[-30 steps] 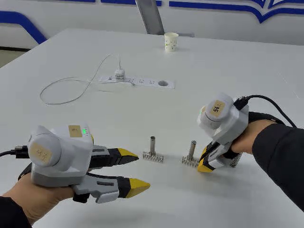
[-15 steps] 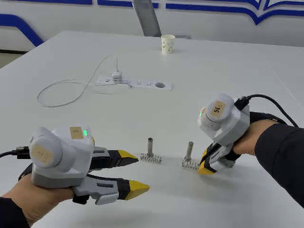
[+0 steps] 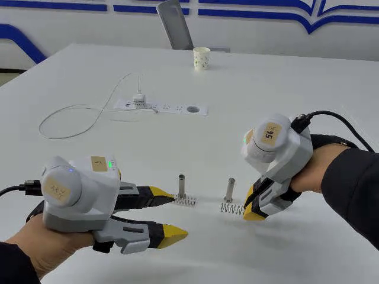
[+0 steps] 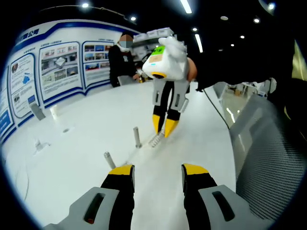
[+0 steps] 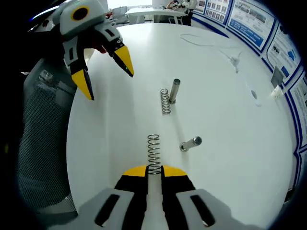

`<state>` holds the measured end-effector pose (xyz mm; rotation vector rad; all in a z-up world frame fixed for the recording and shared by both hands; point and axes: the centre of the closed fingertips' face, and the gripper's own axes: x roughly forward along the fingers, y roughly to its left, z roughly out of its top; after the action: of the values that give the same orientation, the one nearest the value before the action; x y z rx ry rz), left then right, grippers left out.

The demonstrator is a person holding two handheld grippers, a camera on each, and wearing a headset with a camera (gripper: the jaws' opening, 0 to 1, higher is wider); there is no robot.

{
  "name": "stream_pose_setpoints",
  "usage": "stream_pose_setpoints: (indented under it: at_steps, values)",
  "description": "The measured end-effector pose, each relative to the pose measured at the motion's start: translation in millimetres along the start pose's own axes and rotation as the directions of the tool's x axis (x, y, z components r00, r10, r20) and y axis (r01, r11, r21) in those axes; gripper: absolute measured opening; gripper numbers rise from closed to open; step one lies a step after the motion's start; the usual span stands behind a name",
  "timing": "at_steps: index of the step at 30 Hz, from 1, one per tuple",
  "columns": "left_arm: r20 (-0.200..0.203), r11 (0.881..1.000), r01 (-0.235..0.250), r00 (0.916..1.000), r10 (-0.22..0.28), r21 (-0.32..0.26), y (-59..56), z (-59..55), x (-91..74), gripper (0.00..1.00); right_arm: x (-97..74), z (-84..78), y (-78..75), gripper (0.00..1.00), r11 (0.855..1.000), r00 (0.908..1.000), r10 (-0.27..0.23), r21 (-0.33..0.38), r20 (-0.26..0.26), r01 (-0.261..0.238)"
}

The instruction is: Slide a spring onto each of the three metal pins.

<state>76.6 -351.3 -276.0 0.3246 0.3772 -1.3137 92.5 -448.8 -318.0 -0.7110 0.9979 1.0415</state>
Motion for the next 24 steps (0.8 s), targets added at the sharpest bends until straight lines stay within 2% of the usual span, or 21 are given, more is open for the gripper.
stream_pose_setpoints:
  at_steps: [13, 24]
  values:
    - [0.007, 0.999, 0.022, 0.9997, -0.022, 0.027, -4.5, 9.3, 6.5, 0.39, -14.1, 25.5, 20.4, 0.11, 0.997, 0.9994, 0.019, -0.079, 0.029, -0.017]
    - [0.009, 0.998, 0.045, 0.999, -0.045, 0.047, -11.3, 15.0, 12.1, 0.37, -20.3, 40.3, 34.3, 0.12, 0.989, 0.9984, 0.041, -0.141, 0.039, -0.035]
